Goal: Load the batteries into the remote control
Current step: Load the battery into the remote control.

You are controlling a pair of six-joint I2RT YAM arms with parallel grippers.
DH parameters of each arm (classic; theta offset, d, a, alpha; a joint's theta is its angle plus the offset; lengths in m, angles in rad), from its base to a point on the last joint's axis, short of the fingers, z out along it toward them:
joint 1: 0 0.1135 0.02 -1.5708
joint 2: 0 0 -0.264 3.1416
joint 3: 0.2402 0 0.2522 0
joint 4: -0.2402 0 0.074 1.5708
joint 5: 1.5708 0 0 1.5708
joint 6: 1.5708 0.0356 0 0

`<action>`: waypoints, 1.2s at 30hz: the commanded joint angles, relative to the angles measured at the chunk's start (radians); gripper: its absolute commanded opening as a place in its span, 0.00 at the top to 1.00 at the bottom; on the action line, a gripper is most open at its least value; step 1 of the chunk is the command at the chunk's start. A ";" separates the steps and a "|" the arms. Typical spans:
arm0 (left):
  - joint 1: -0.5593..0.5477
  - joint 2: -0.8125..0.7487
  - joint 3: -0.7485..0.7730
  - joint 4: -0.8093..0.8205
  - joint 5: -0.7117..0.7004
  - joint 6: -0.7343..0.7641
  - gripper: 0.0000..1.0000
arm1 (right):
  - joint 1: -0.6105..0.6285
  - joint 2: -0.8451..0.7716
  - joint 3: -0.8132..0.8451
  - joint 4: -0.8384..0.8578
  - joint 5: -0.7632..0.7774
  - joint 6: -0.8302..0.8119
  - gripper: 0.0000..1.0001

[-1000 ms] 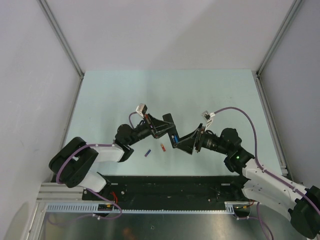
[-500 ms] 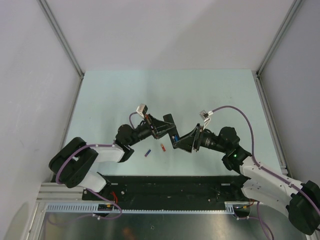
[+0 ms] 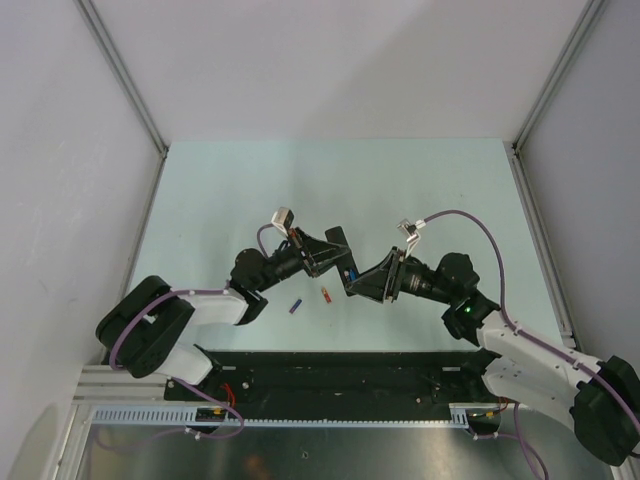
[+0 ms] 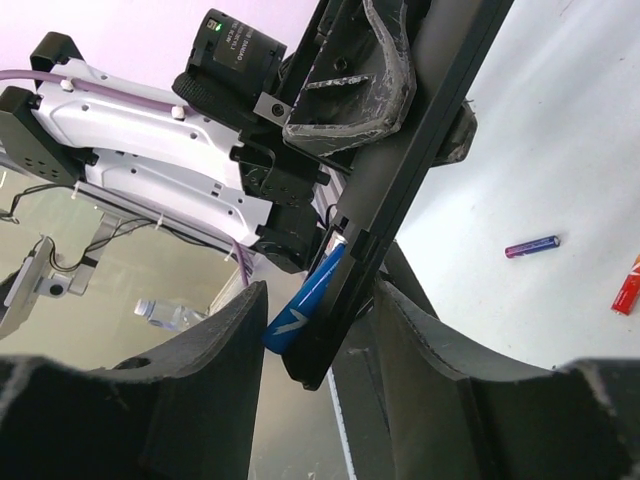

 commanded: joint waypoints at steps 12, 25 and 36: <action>-0.030 -0.063 0.014 0.305 0.069 -0.007 1.00 | -0.027 0.059 -0.028 0.092 0.043 0.064 0.64; -0.030 -0.066 0.003 0.305 0.083 0.013 1.00 | -0.044 0.082 -0.036 0.172 0.009 0.136 0.94; -0.027 -0.050 -0.019 0.305 0.084 0.031 1.00 | -0.045 0.067 -0.015 0.151 -0.022 0.152 0.87</action>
